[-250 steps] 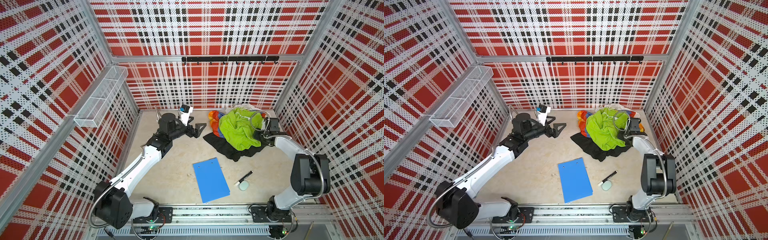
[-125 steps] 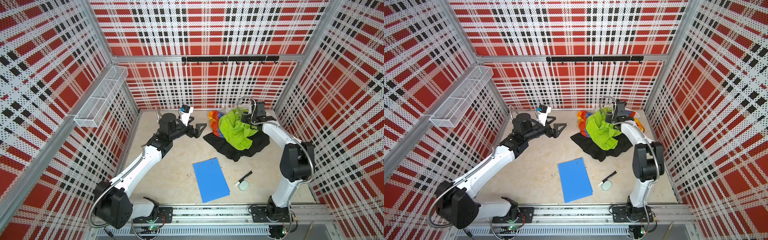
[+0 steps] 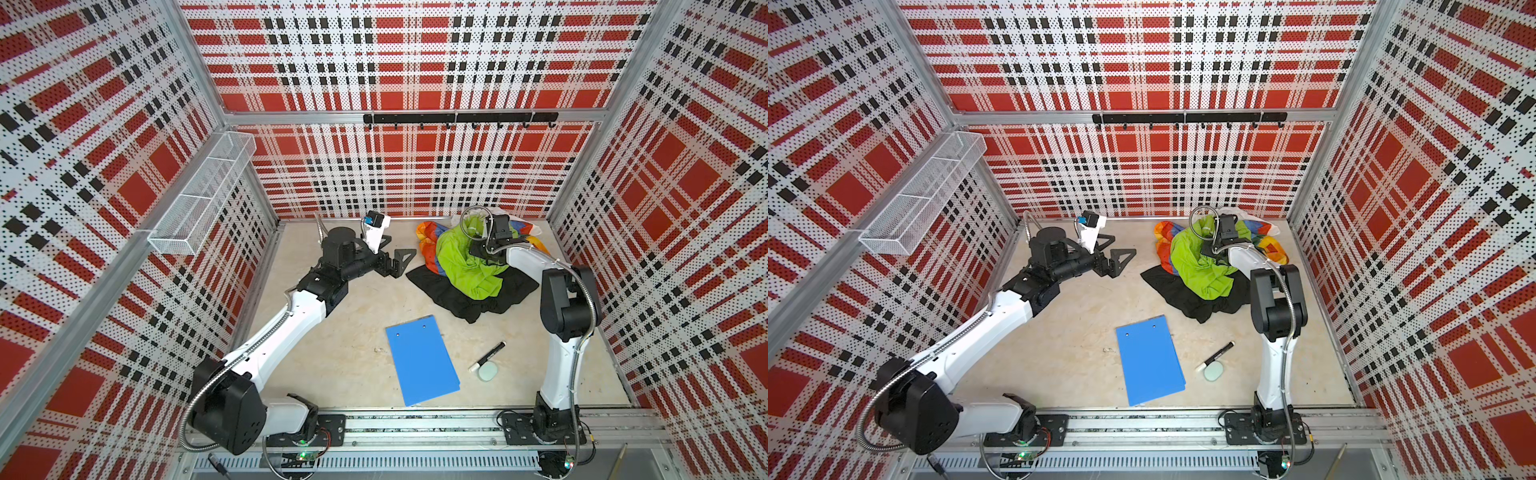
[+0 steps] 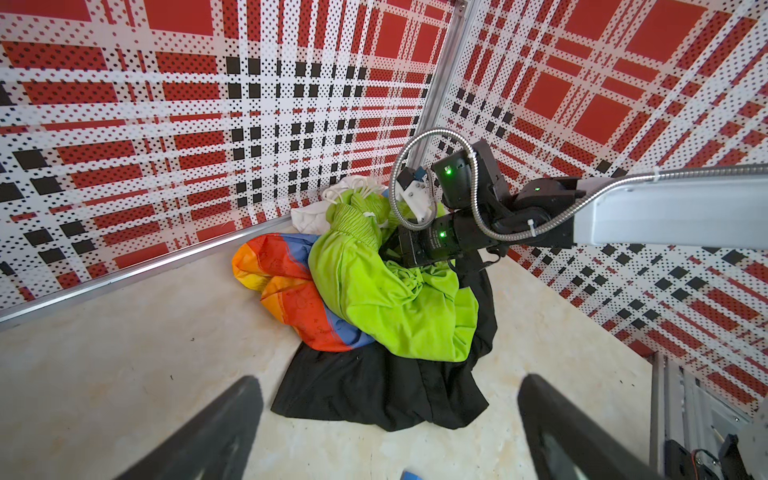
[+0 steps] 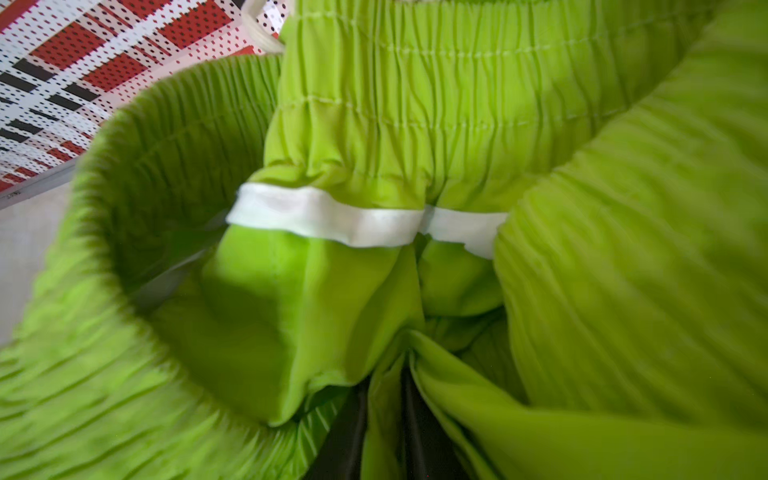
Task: Pick out a specific cloth from the pile
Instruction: 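Raise the left gripper aside while the right gripper reaches over the clothes pile, then lower the right gripper to the black garment under the green shorts and grasp it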
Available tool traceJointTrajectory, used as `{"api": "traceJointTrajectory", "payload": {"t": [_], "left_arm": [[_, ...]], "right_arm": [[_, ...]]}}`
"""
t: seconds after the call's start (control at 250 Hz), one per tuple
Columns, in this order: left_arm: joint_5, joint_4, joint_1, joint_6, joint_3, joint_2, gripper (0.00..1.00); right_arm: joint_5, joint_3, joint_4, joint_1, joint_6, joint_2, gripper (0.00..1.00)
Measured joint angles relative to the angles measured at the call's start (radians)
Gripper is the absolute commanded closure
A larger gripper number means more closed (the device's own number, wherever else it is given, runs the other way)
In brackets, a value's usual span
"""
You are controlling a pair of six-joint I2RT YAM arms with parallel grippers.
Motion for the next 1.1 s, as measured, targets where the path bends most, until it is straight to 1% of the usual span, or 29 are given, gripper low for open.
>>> {"api": "traceJointTrajectory", "payload": {"t": [0.244, 0.496, 0.644, 0.784, 0.956, 1.101], "left_arm": [[0.006, 0.003, 0.0, 0.001, -0.009, 0.0, 0.01], [0.034, 0.008, 0.021, 0.0, -0.01, 0.0, 0.01], [0.042, 0.008, 0.025, -0.001, -0.01, 0.0, 0.01], [0.044, 0.008, 0.025, -0.001, -0.01, 0.0, 0.01], [0.051, 0.008, 0.025, -0.002, -0.01, 0.006, 0.01], [0.054, 0.008, 0.025, -0.002, -0.01, 0.015, 0.01]], "right_arm": [[0.001, -0.003, 0.021, 0.006, -0.002, -0.005, 0.55], [0.021, -0.061, 0.028, 0.009, -0.016, -0.106, 0.36], [0.031, -0.08, 0.029, 0.01, -0.027, -0.161, 0.32], [0.05, -0.137, 0.029, 0.009, -0.028, -0.247, 0.3], [0.045, -0.258, 0.037, -0.018, -0.027, -0.438, 0.23], [0.03, -0.359, 0.054, -0.091, -0.026, -0.605, 0.2]]}}
